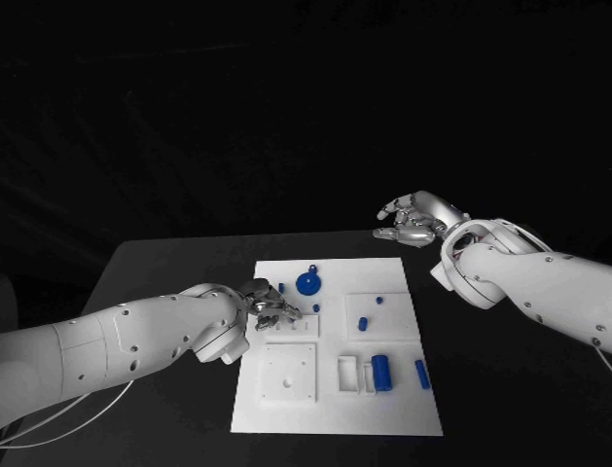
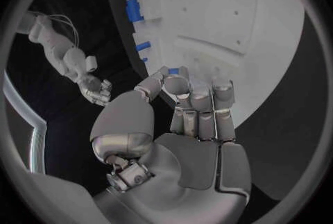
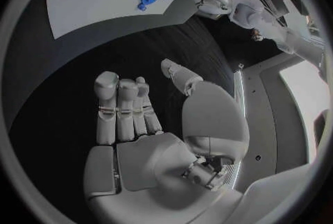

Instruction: Assemble the parts on the task board

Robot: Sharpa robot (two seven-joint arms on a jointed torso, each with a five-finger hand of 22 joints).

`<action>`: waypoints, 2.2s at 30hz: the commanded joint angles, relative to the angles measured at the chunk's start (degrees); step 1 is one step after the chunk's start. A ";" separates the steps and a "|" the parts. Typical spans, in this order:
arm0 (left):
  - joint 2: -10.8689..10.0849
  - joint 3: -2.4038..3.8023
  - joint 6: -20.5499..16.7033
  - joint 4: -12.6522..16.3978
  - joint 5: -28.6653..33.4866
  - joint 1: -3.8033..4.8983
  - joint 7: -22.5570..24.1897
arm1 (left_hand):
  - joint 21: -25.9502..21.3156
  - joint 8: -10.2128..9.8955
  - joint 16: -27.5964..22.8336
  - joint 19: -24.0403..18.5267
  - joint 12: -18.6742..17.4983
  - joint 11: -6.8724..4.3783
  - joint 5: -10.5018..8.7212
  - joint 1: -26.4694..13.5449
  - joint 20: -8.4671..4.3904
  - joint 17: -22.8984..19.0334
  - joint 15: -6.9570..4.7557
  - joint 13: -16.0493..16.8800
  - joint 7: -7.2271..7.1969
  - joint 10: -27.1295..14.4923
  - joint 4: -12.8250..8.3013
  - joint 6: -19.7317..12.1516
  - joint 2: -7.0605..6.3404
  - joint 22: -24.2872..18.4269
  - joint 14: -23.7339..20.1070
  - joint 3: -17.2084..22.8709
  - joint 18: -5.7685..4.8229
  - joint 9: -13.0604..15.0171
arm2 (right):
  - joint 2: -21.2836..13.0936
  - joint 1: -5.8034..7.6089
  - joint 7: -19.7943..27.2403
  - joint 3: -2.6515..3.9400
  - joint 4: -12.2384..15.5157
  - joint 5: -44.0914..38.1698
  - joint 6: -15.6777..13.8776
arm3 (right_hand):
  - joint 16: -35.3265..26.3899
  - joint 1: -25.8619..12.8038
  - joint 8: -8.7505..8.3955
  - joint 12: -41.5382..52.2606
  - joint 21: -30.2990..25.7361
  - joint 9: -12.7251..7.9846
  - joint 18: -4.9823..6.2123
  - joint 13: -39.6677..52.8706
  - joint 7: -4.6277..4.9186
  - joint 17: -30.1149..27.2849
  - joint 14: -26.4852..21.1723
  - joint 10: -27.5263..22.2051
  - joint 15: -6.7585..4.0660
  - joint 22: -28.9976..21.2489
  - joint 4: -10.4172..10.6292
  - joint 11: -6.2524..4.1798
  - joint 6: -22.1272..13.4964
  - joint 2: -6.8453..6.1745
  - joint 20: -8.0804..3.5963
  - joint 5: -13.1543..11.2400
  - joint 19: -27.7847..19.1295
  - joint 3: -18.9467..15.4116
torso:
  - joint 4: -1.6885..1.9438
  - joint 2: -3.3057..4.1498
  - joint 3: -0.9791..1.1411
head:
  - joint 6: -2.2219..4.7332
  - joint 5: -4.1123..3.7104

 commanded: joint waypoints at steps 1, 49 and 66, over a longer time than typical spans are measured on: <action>-0.71 0.41 3.01 0.43 15.41 0.05 16.13 | -0.41 -0.31 -0.49 -0.57 -0.54 0.47 0.39 1.49 -6.17 -0.21 0.29 -0.22 -0.20 -0.82 -0.43 1.48 1.91 -0.09 -0.21 0.23 0.23 0.04 | -0.33 -0.23 6.45 -0.07 1.31 0.11 4.09 | -0.01 1.35 0.28 0.37 -0.14 0.12 6.64 -0.15 1.04 0.14 -0.12 -0.29 -0.01 0.20 -1.11 0.04 -0.24 0.31 -0.17 0.24 -0.11 0.16 | -0.02 -0.04 -0.01 | 0.72 0.04; -2.86 0.96 17.69 3.69 26.32 0.08 27.16 | -3.33 -2.46 -2.81 -3.42 -3.23 1.94 -3.10 2.18 -5.36 -1.40 1.81 -1.37 1.27 -4.54 -1.12 -2.20 4.60 -0.72 -3.56 -0.05 -0.97 0.90 | -0.23 -1.59 9.80 -4.82 13.13 -8.92 11.96 | 0.69 2.92 1.15 2.05 1.21 0.07 6.64 -1.48 0.09 0.84 0.36 -0.13 -0.85 1.44 -6.35 -0.85 1.42 2.99 0.21 -0.20 -0.01 -0.55 | -0.08 0.06 0.04 | 2.19 -0.32; -3.10 0.96 16.65 2.89 26.72 0.08 27.29 | -3.32 -2.42 -2.76 -3.41 -3.20 1.93 -3.10 2.16 -5.37 -1.40 1.80 -1.36 1.26 -4.49 -1.09 -2.13 4.58 -0.70 -3.55 -0.12 -0.99 0.97 | -0.67 -1.59 9.94 -4.87 13.08 -8.65 12.04 | 0.62 2.09 3.46 2.52 1.50 0.97 6.64 -2.15 -0.73 0.98 0.49 -0.11 -1.55 1.40 -6.53 -1.61 6.02 3.83 0.16 -0.41 0.01 -0.24 | -0.08 0.05 0.06 | 1.95 -0.32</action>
